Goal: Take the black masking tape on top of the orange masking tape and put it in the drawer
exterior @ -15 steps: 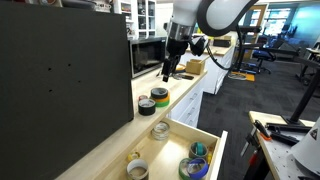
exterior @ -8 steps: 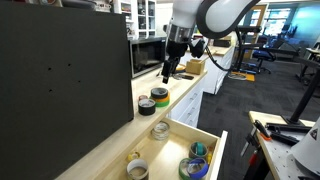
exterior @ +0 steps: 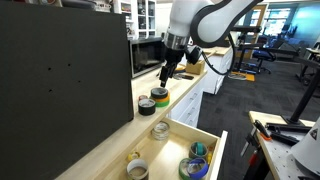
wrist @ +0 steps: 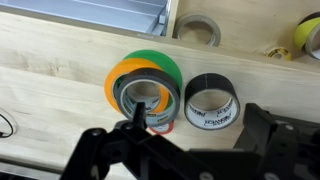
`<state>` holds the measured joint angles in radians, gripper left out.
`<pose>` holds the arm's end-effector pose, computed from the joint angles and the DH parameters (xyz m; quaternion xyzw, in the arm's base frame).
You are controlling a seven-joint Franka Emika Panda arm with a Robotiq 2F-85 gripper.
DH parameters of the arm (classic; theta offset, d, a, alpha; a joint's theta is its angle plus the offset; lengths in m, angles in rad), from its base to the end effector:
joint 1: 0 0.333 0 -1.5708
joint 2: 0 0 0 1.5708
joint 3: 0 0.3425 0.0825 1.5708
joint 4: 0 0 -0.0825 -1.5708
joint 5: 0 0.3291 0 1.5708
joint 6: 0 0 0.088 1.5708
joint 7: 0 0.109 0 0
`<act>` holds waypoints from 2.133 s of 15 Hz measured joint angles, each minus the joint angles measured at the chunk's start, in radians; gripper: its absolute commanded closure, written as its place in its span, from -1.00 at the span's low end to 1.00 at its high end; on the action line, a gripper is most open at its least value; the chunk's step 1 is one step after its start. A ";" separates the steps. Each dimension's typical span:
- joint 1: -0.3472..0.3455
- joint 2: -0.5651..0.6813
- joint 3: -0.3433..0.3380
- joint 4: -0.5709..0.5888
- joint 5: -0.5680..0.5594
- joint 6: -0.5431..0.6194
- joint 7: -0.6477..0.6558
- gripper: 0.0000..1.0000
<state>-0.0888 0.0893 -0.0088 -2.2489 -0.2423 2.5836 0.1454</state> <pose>0.5163 -0.0464 0.4130 0.9893 -0.0261 0.1233 0.0735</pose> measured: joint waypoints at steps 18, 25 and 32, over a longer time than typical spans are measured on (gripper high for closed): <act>-0.016 0.306 -0.028 0.212 0.090 0.076 -0.265 -1.00; -0.035 0.339 -0.027 0.222 0.116 0.076 -0.325 0.06; -0.035 0.338 -0.019 0.234 0.122 0.075 -0.347 0.95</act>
<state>-0.1235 0.4272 -0.0281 -2.0145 -0.1199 2.6591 -0.2011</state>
